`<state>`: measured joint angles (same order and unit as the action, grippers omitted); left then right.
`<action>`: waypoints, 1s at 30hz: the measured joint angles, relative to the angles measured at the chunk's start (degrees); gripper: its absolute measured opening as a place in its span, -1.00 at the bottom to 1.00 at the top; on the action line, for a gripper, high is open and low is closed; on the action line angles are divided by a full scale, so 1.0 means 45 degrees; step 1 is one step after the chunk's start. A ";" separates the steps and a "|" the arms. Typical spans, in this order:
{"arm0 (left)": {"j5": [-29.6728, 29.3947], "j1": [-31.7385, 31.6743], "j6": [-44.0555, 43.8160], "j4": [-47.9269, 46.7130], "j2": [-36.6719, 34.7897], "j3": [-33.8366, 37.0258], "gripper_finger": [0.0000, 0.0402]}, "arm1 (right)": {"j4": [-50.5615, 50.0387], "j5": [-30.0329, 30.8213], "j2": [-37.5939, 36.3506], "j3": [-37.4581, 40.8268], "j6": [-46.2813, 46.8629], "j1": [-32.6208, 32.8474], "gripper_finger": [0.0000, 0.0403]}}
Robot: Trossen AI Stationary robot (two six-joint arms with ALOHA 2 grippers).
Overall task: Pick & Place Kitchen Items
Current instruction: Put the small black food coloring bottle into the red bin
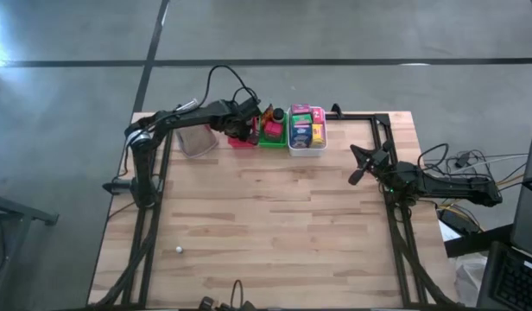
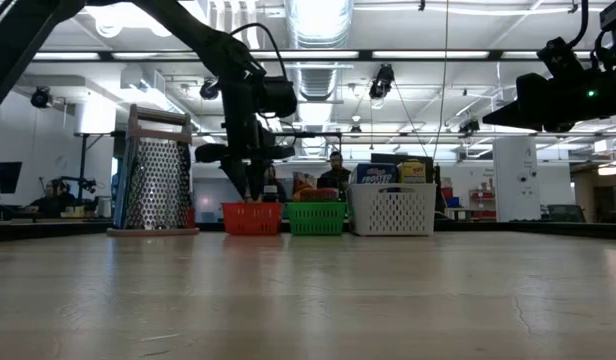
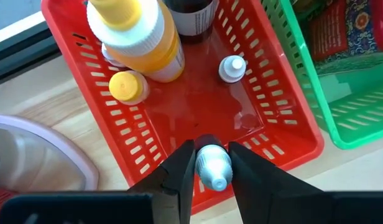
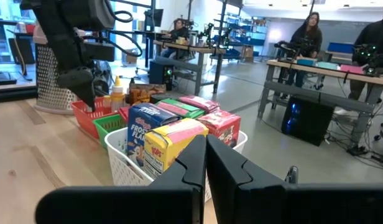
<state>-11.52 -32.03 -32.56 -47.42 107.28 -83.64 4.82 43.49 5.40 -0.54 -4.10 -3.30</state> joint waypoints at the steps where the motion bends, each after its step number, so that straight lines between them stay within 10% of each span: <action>1: -0.0005 0.0000 0.0000 0.0009 0.0000 0.0009 -0.52 | 0.0000 -0.0001 -0.0001 0.0000 0.0000 -0.0003 -0.96; 30: -0.0435 0.0087 0.0564 0.1073 -0.0038 0.1052 -0.52 | -0.0002 0.0001 -0.0003 -0.0002 0.0000 0.0002 -0.96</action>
<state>-13.47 -31.64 -30.02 -42.59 107.12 -78.90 4.81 43.49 5.39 -0.55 -4.10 -3.29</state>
